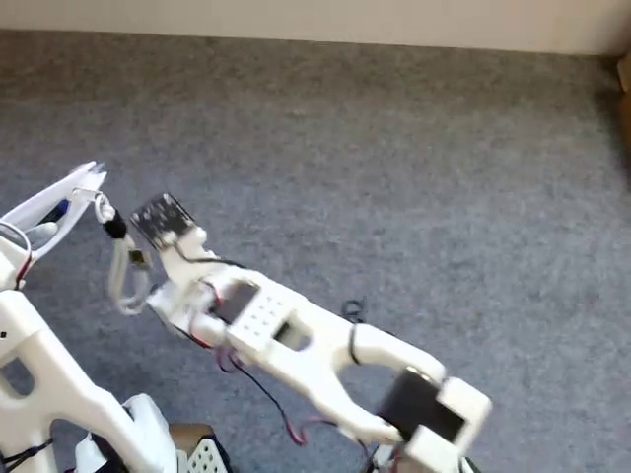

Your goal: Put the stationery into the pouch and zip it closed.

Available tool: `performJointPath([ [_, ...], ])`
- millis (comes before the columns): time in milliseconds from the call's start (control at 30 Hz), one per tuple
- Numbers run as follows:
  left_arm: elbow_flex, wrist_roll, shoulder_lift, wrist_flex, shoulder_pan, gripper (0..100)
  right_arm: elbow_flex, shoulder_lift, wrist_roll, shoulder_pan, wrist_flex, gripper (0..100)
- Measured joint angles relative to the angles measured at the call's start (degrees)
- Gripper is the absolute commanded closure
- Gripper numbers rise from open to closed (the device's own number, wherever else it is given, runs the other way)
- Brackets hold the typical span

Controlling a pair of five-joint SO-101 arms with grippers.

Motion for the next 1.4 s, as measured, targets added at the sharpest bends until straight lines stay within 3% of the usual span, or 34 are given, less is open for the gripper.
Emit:
performJointPath([
  [167,0.62,0.00,0.00,-0.88,0.00,99,-16.35,11.87,-6.07,0.79,11.08,75.8],
  [400,0.62,0.00,0.00,-0.88,0.00,99,-29.36,23.91,-7.30,2.11,18.37,76.8],
  [667,0.62,0.00,0.00,-0.88,0.00,99,-35.34,30.42,-7.03,5.89,20.66,91.8],
  [833,0.62,0.00,0.00,-0.88,0.00,99,-37.54,31.21,0.62,7.30,26.37,99.0],
  [1033,0.62,0.00,0.00,-0.88,0.00,99,-39.47,31.21,7.38,7.21,34.64,99.1],
  [1267,0.62,0.00,0.00,-0.88,0.00,99,-43.87,31.30,13.01,7.91,46.95,86.1],
  [1400,0.62,0.00,0.00,-0.88,0.00,99,-44.22,31.30,13.27,7.91,49.14,89.1],
])
